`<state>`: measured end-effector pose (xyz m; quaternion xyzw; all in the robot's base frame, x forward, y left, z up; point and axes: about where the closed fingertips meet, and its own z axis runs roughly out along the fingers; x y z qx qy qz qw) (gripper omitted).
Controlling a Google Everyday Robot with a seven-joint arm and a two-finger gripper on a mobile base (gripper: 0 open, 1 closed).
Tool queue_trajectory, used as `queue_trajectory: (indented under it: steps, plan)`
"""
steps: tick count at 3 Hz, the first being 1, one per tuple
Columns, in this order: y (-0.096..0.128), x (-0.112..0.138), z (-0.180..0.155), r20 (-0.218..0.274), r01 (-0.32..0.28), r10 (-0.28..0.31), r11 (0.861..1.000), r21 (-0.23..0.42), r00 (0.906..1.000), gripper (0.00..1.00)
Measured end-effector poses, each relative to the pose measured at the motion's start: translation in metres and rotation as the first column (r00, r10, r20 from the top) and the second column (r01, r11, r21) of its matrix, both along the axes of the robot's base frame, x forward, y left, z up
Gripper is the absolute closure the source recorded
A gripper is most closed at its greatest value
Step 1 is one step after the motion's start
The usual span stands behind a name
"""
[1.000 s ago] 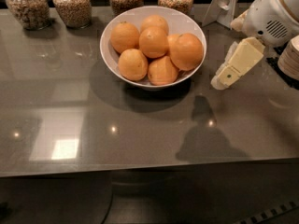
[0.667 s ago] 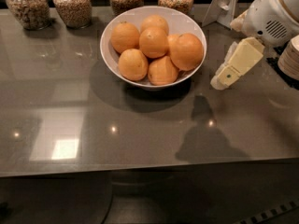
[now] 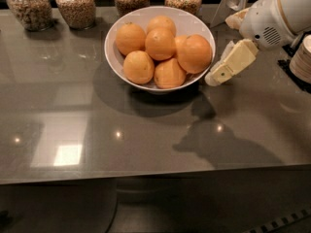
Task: Pick orange from white bowl
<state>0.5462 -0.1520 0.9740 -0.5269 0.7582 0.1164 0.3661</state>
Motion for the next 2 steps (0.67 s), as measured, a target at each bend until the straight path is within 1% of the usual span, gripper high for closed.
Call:
queue_trajectory:
  steps: [1,2]
  plan:
    - [0.017,0.02,-0.001,0.034,-0.029,0.027,0.997,0.068,0.9991,0.06]
    - [0.031,0.035,-0.005,0.047,-0.048,0.044,0.994,0.101,0.9979,0.2]
